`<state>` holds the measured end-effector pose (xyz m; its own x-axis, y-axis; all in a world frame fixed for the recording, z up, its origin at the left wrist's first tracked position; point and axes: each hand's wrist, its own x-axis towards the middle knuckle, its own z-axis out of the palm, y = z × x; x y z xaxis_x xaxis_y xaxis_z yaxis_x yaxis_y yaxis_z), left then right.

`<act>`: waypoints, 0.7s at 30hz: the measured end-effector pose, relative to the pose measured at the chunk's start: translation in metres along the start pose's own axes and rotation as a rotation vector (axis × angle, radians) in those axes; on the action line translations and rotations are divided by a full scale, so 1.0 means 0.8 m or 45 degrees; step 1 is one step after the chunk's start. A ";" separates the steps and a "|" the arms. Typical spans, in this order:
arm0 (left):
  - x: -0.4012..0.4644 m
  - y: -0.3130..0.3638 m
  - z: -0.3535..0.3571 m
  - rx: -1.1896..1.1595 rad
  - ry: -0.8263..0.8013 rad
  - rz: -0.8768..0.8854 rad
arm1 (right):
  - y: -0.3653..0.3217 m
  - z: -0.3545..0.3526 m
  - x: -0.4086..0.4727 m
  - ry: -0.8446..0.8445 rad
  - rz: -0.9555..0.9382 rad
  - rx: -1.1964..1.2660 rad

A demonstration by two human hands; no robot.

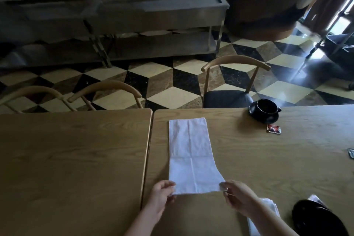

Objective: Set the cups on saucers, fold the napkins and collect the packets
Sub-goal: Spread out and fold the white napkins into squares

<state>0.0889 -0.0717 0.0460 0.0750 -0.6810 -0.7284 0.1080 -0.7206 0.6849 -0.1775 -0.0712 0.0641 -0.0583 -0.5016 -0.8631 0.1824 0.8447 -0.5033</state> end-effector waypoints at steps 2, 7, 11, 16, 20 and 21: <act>-0.003 -0.042 -0.010 0.111 -0.023 -0.067 | 0.037 -0.003 0.004 0.056 0.056 -0.024; -0.017 -0.072 -0.028 0.205 -0.055 -0.142 | 0.071 -0.009 -0.001 0.064 -0.052 -0.279; -0.025 -0.036 -0.033 0.281 -0.072 -0.039 | 0.052 -0.012 0.000 0.126 -0.235 -0.296; 0.001 0.031 -0.015 0.355 0.077 0.292 | -0.011 -0.011 0.023 -0.086 -0.279 -0.130; 0.036 0.086 0.000 0.378 0.145 0.433 | -0.077 -0.014 0.039 -0.330 -0.318 0.004; 0.049 0.098 0.003 0.384 0.173 0.459 | -0.093 -0.014 0.044 -0.384 -0.349 -0.039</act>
<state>0.0982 -0.1551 0.0715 0.1854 -0.8855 -0.4260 -0.2393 -0.4612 0.8544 -0.2044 -0.1495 0.0704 0.1909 -0.7374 -0.6479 0.1706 0.6749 -0.7179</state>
